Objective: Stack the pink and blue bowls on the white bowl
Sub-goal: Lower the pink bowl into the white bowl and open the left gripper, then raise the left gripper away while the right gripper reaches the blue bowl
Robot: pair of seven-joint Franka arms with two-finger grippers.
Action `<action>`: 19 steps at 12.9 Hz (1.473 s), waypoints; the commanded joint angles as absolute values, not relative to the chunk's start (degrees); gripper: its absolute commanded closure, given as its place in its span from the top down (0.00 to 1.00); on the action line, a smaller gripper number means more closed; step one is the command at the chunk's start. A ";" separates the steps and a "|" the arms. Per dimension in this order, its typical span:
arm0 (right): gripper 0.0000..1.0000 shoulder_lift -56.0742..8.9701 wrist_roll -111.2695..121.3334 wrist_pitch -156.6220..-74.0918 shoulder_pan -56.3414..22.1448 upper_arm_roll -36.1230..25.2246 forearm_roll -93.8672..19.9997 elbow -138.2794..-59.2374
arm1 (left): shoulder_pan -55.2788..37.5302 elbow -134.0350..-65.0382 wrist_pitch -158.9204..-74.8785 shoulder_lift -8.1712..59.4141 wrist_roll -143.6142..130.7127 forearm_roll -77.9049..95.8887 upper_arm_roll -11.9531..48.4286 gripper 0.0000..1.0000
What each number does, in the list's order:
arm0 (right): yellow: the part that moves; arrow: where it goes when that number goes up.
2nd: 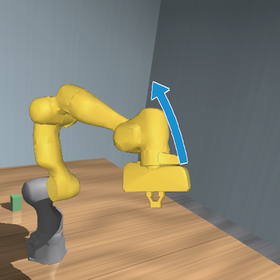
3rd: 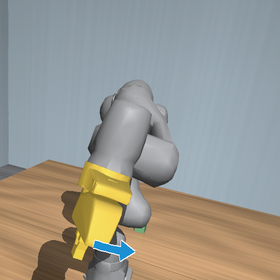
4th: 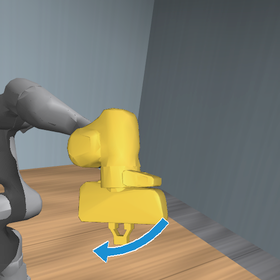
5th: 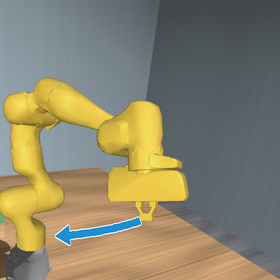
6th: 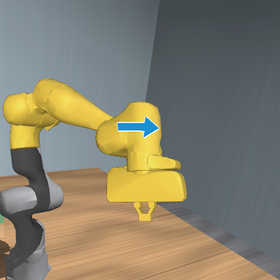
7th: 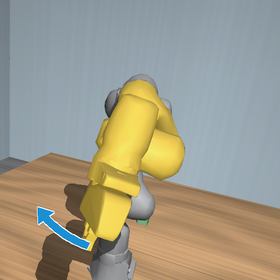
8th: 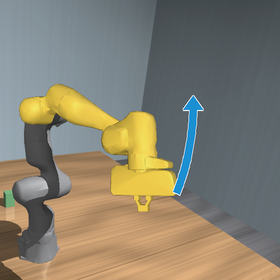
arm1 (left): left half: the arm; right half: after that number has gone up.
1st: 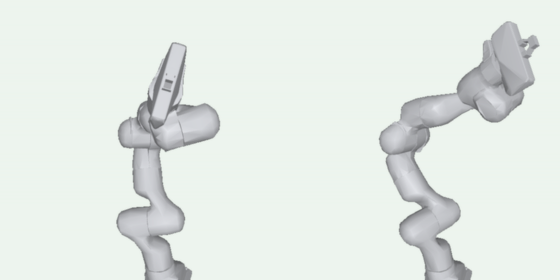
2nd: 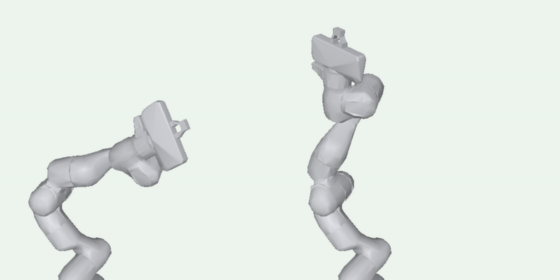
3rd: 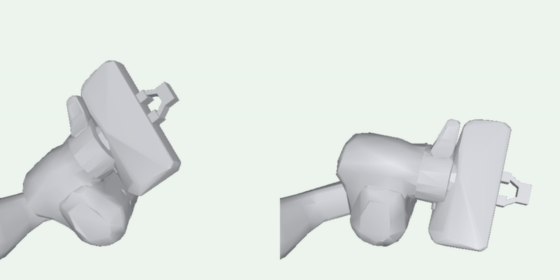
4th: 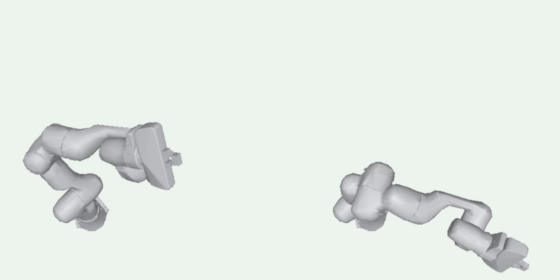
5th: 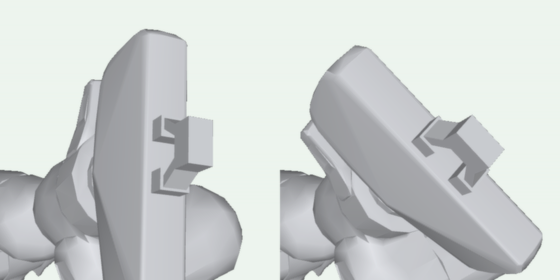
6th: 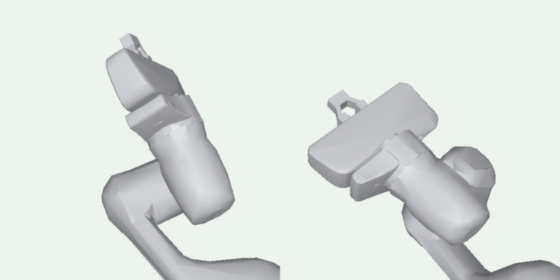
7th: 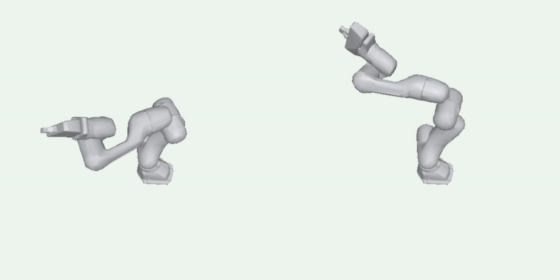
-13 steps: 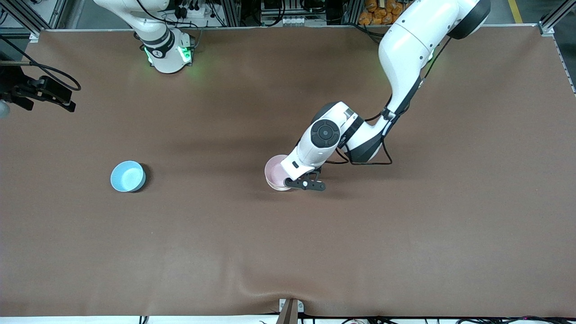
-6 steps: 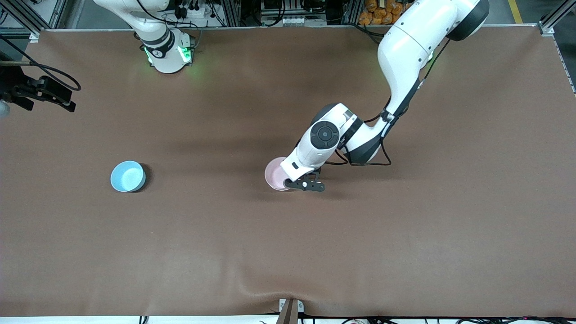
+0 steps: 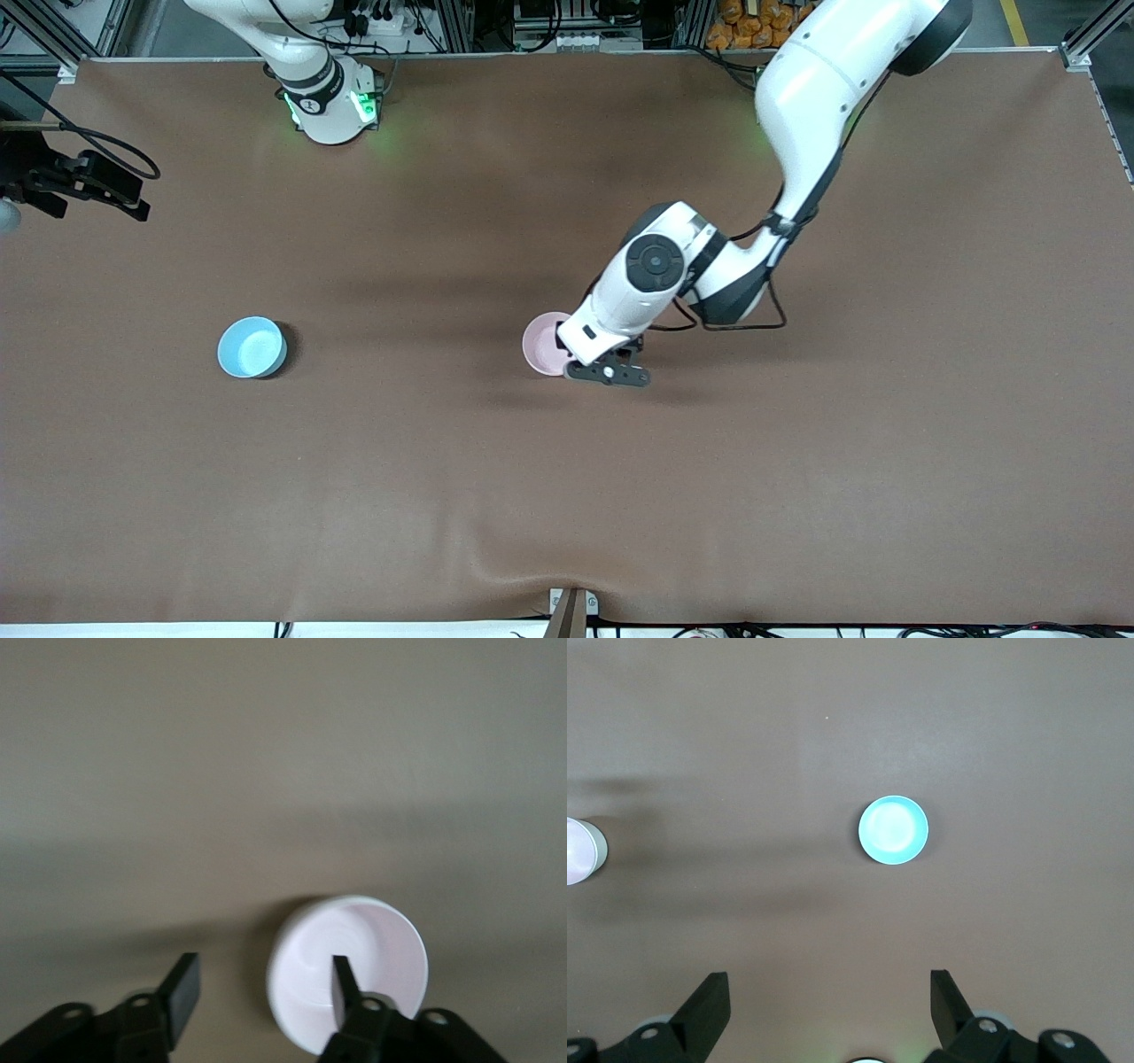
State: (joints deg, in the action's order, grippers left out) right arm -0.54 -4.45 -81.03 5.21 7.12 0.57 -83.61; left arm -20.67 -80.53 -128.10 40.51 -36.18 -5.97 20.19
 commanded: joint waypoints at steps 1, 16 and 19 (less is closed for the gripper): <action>1.00 -2.02 -4.57 -80.68 6.24 7.65 -0.26 -82.71 | -12.25 -82.70 -114.93 28.07 -33.33 -7.47 20.48 1.00; 1.00 -24.07 3.25 -98.25 16.95 7.65 -0.26 -97.45 | 5.27 -82.79 -87.20 3.17 -13.36 -4.14 18.72 1.00; 1.00 -26.10 8.25 -107.54 21.07 7.73 -0.52 -102.81 | 7.63 -85.51 -86.31 0.36 -13.89 -1.51 18.72 1.00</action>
State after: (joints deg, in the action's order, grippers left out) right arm -26.24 5.07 -102.52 17.09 6.83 0.52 -98.88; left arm 5.43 -82.01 -86.36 3.09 -13.83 -3.95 18.51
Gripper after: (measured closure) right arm 0.000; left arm 0.000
